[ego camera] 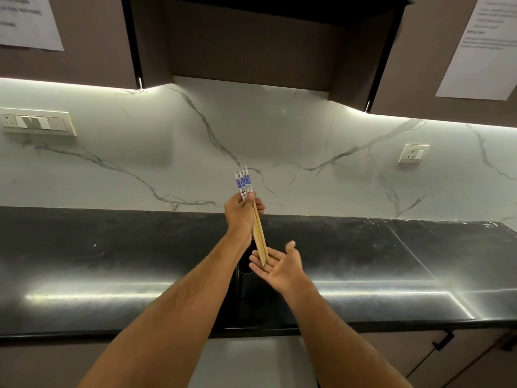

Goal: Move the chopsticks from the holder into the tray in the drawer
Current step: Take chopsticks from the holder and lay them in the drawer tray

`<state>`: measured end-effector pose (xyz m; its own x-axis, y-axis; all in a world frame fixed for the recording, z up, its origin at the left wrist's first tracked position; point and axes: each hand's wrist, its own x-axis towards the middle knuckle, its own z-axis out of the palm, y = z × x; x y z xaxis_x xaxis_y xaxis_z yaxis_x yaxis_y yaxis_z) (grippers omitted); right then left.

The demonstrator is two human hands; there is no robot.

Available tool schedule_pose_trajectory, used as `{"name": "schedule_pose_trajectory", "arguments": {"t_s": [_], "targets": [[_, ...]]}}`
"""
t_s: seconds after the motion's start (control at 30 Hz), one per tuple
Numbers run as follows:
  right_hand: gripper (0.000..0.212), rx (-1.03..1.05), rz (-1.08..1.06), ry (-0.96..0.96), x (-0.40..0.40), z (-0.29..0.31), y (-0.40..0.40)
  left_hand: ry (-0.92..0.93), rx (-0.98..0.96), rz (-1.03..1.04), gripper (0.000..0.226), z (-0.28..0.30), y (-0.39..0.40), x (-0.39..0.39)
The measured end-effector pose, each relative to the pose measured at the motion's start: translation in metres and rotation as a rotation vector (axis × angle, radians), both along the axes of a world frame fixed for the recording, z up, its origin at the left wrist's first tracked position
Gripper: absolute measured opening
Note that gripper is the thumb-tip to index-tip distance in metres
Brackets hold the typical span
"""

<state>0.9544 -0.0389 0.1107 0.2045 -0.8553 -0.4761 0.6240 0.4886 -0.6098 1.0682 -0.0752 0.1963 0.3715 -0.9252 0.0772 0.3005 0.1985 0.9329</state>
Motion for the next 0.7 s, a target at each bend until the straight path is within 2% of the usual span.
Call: {"name": "schedule_pose_trajectory", "arguments": {"t_s": [0.07, 0.17, 0.47, 0.53, 0.6, 0.67, 0.7], "targets": [[0.087, 0.062, -0.093, -0.25, 0.011, -0.002, -0.001, -0.035, -0.02, -0.017, 0.013, 0.0, 0.003, -0.005], [0.086, 0.054, -0.167, -0.424, 0.027, 0.002, -0.002, -0.091, -0.034, -0.046, 0.012, -0.005, 0.007, -0.009], [0.075, 0.058, -0.2, -0.381, 0.038, 0.008, -0.01, -0.198, -0.023, -0.169, 0.014, -0.021, 0.015, -0.008], [0.078, 0.033, -0.112, -0.221, 0.039, 0.004, -0.011, -0.211, -0.009, -0.173, 0.014, -0.024, 0.015, -0.007], [0.074, -0.018, -0.073, 0.189, 0.037, 0.005, -0.01, -0.238, 0.001, -0.178, 0.014, -0.026, 0.013, -0.004], [0.058, -0.126, -0.214, 0.55, 0.03, 0.012, -0.011, -0.263, 0.006, -0.19, 0.014, -0.027, 0.012, 0.002], [0.048, -0.236, -0.302, 0.626, 0.025, 0.019, -0.013, -0.277, 0.008, -0.193, 0.014, -0.028, 0.012, 0.005]]}}
